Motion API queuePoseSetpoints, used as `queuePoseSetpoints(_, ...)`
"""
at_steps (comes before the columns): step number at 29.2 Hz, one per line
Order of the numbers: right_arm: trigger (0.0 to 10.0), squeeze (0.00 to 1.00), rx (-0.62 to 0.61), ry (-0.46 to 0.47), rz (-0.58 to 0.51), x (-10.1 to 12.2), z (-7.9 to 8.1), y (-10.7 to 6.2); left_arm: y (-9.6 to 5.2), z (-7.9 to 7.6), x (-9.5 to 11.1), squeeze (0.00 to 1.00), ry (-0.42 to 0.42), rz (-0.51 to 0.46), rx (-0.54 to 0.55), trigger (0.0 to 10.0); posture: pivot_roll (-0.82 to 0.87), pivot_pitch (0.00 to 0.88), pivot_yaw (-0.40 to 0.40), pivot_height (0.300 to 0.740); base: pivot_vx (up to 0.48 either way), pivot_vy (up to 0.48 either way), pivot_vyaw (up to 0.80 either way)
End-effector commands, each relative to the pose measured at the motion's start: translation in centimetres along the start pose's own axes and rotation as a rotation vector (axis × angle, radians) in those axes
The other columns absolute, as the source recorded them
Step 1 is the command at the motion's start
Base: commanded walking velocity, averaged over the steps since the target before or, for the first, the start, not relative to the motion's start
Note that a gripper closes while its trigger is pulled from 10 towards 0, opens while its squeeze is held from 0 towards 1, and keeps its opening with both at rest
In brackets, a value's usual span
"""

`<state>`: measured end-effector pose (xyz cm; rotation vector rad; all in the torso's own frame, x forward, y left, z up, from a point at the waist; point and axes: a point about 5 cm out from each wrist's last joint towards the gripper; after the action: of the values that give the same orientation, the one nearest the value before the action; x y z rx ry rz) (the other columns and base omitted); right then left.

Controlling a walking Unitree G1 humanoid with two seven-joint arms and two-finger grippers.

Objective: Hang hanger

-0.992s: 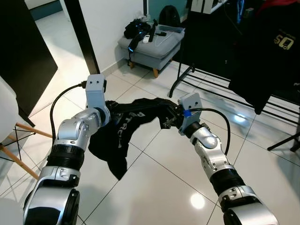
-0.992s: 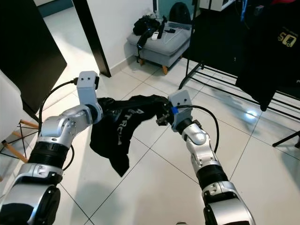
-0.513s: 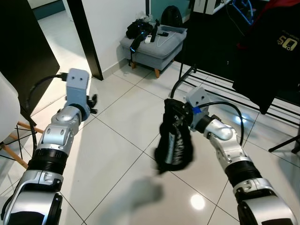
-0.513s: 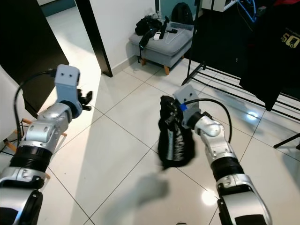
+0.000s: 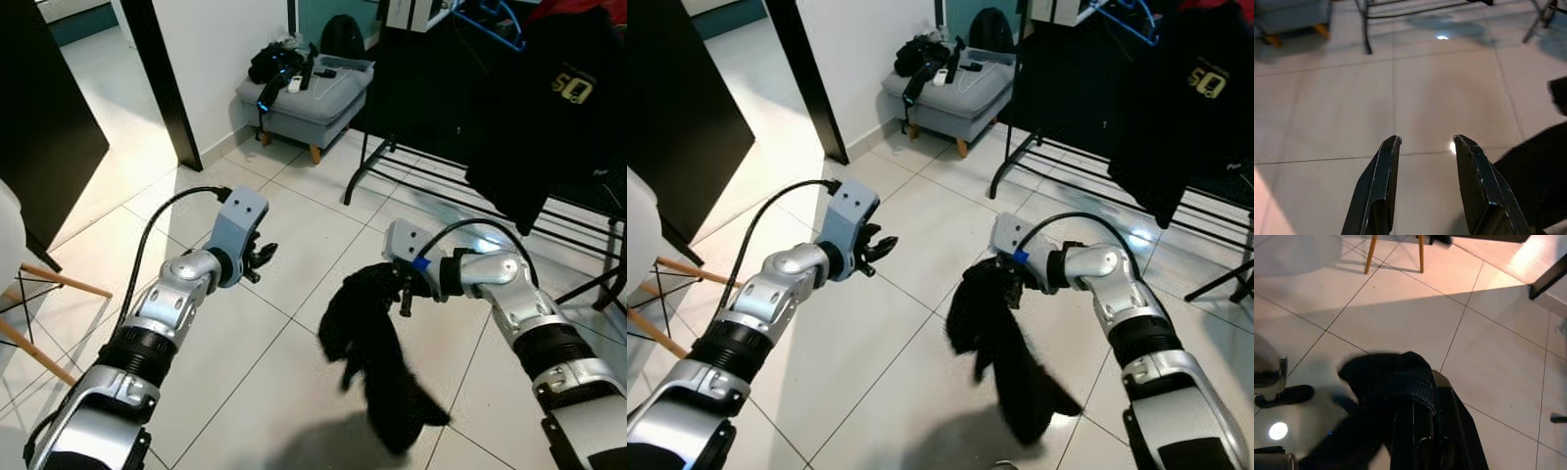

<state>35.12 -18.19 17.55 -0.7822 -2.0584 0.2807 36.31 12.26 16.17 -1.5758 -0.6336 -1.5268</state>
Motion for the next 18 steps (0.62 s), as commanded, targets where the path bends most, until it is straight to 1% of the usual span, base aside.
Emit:
queuePoseSetpoints(1, 0.0, 0.0, 0.026, -0.051, -0.011, 0.4, 0.1, 0.0, -0.1, -0.6, -1.0, 0.0, 0.005, 0.049, -0.047, 10.0, -0.07, 0.146, 0.029, 0.74, 0.0, 0.0, 0.0)
queuePoseSetpoints(2, 0.0, 0.0, 0.021, -0.079, -0.022, 0.6, 0.0, -0.1, -0.2, -0.9, -1.5, 0.0, 0.005, 0.066, -0.083, 10.0, -0.07, 0.147, 0.026, 0.74, 0.0, 0.0, 0.0)
queuePoseSetpoints(6, 0.0, 0.0, 0.021, -0.079, -0.022, 0.6, 0.0, -0.1, -0.2, -0.9, -1.5, 0.0, 0.005, 0.066, -0.083, 10.0, -0.07, 0.147, 0.026, 0.74, 0.0, 0.0, 0.0)
queuePoseSetpoints(7, 0.0, 0.0, -0.003, -0.108, -0.046, 1.0, -0.2, 0.0, -0.3, -1.1, -1.9, 0.0, 0.009, 0.088, -0.103, 10.0, -0.07, 0.148, 0.026, 0.74, 0.0, 0.0, 0.0)
queuePoseSetpoints(8, 0.0, 0.0, -0.003, -0.108, -0.046, 1.0, -0.2, 0.0, -0.3, -1.1, -1.9, 0.0, 0.009, 0.088, -0.103, 10.0, -0.07, 0.148, 0.026, 0.74, 0.0, 0.0, 0.0)
queuePoseSetpoints(9, 0.0, 0.0, -0.081, -0.154, -0.089, 2.0, -1.1, 0.1, -0.5, -1.8, -2.8, 0.0, -0.009, 0.122, -0.172, 10.0, -0.07, 0.149, 0.027, 0.74, 0.0, 0.0, 0.0)
queuePoseSetpoints(13, 0.0, 0.0, -0.081, -0.154, -0.089, 2.0, -1.1, 0.1, -0.5, -1.8, -2.8, 0.0, -0.009, 0.122, -0.172, 10.0, -0.07, 0.149, 0.027, 0.74, 0.0, 0.0, 0.0)
queuePoseSetpoints(14, 0.0, 0.0, -0.148, -0.187, -0.128, 2.9, -1.9, 0.1, -0.5, -2.2, -3.3, 0.0, -0.041, 0.131, -0.195, 10.0, -0.07, 0.149, 0.027, 0.74, 0.0, 0.0, 0.0)
queuePoseSetpoints(18, 0.0, 0.0, -0.148, -0.187, -0.128, 2.9, -1.9, 0.1, -0.5, -2.2, -3.3, 0.0, -0.041, 0.131, -0.195, 10.0, -0.07, 0.149, 0.027, 0.74, 0.0, 0.0, 0.0)
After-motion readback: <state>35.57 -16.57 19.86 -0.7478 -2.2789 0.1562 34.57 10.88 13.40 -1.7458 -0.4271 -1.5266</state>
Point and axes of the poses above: a point about 5 cm out from each wrist's last joint towards the gripper, its own y axis pointing out of the wrist towards the gripper, its own x axis along the axis of the wrist's last joint, z = x × y, and after that the axes turned 9 degrees about -y, right-handed
